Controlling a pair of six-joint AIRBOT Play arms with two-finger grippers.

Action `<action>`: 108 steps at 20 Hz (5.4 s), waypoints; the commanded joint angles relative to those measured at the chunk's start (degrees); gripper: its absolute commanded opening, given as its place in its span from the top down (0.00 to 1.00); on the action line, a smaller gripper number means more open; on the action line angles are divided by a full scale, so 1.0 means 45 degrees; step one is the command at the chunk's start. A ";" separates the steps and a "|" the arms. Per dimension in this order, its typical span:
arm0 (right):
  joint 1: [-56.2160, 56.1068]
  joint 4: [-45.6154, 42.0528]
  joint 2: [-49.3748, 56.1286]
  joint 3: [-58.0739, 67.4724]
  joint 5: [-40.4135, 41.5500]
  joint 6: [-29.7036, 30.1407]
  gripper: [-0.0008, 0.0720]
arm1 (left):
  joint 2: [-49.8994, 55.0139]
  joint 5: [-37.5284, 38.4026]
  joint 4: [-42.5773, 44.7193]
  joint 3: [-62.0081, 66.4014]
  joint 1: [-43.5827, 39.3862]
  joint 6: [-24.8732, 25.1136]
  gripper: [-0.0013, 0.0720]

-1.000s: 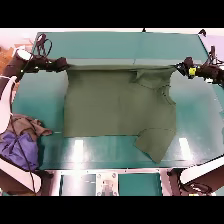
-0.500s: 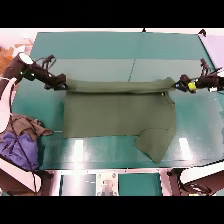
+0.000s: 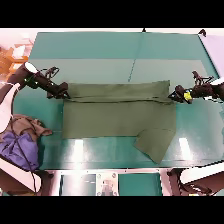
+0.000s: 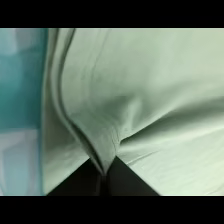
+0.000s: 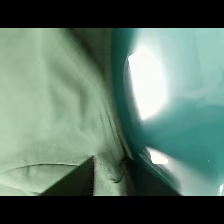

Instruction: Fold the shirts.

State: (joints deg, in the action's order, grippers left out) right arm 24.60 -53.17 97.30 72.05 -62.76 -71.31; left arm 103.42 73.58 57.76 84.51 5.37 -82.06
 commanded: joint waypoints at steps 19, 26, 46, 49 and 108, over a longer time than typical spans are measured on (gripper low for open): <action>0.3444 -0.1919 -1.0826 -1.1604 -0.2681 -0.3667 0.42 | -1.2439 -0.2375 -0.2171 -1.4800 0.1224 -0.0709 0.00; 0.3288 -0.1962 -1.0817 -1.1628 -0.2472 -0.3740 0.36 | -1.2420 -0.7655 -0.5581 -1.6718 -0.0039 0.0384 0.16; 0.1637 -0.4537 -1.1584 -0.9632 -0.3750 -0.5275 0.96 | -1.2434 -0.2487 0.2268 -1.2084 -0.1535 -0.2477 0.95; 0.1622 -0.4012 -1.1910 -0.8932 -0.3959 -0.5285 0.96 | -1.2434 -0.1734 0.2380 -1.1181 -0.1535 -0.2487 0.95; -0.3434 0.2365 -0.1957 0.6654 -0.8383 -0.2404 0.96 | 0.4425 -0.6737 -0.3599 0.4935 -0.9126 -0.0316 0.95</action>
State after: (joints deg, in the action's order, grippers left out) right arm 12.47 -42.39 89.84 101.27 -99.31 -79.09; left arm 120.07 42.78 43.81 102.69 -34.13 -83.48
